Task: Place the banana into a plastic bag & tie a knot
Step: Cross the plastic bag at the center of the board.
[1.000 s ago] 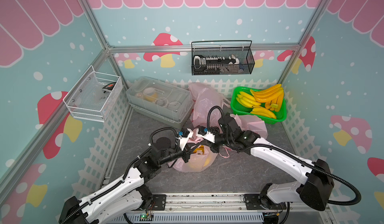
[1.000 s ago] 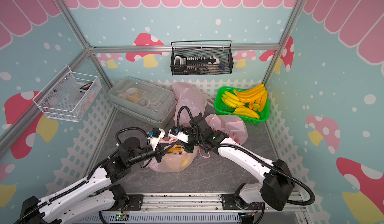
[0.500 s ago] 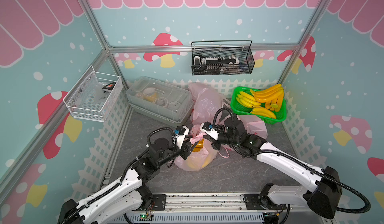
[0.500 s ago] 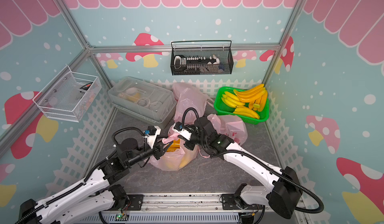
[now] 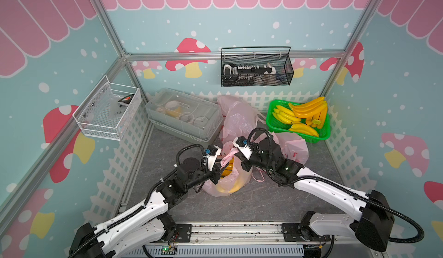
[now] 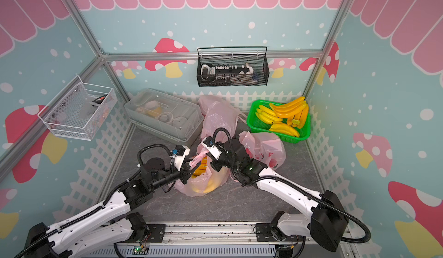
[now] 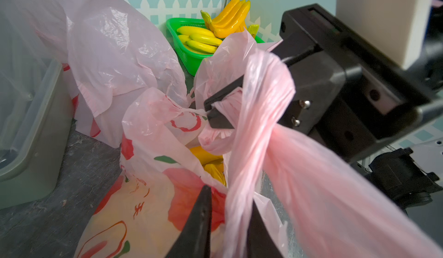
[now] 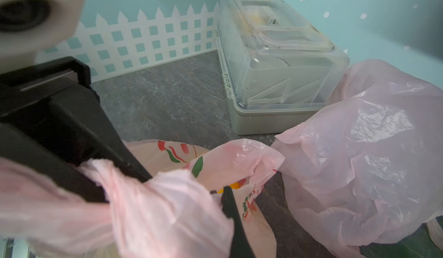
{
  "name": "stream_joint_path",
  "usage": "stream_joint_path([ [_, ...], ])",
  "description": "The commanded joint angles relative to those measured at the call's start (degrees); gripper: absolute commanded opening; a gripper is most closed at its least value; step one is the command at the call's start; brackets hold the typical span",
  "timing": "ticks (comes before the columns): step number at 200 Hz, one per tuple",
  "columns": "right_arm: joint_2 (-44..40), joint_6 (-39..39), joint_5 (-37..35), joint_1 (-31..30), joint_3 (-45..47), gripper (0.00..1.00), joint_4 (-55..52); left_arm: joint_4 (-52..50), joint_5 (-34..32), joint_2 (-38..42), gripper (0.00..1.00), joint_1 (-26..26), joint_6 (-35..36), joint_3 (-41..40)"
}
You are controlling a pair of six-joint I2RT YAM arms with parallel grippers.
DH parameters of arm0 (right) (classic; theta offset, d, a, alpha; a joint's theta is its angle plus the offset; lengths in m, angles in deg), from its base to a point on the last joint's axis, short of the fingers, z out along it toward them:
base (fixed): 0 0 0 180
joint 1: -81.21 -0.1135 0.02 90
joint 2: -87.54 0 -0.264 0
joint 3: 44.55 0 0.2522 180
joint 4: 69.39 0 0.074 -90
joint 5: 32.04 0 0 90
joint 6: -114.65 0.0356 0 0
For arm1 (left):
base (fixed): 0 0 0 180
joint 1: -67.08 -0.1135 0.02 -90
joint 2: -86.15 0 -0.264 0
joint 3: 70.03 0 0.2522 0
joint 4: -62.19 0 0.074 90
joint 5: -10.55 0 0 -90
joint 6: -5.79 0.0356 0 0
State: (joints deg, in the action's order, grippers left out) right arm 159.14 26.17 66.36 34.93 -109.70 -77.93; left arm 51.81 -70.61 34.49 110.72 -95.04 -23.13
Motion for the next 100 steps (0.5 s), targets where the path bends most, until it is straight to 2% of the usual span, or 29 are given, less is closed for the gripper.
stream_joint_path([
  [1, -0.96, 5.45, -1.85, -0.30, 0.49, 0.00, 9.19, 3.51, 3.55, -1.31, 0.19, 0.14, -2.90, 1.66],
  [36, -0.45, 11.05, 0.07, 0.51, 0.57, 0.00, 13.57, 13.26, 6.41, -6.22, 0.26, 0.47, -8.74, 2.02],
  [86, -0.08, 19.40, 7.73, 5.53, 2.30, 0.00, 18.64, 24.36, 7.39, -15.00, 0.31, 2.65, -15.30, 4.34],
  [100, -0.14, 21.06, 9.92, 7.40, 3.56, 0.00, 20.45, 24.85, 6.65, -15.34, 0.40, 2.90, -16.21, 4.39],
])
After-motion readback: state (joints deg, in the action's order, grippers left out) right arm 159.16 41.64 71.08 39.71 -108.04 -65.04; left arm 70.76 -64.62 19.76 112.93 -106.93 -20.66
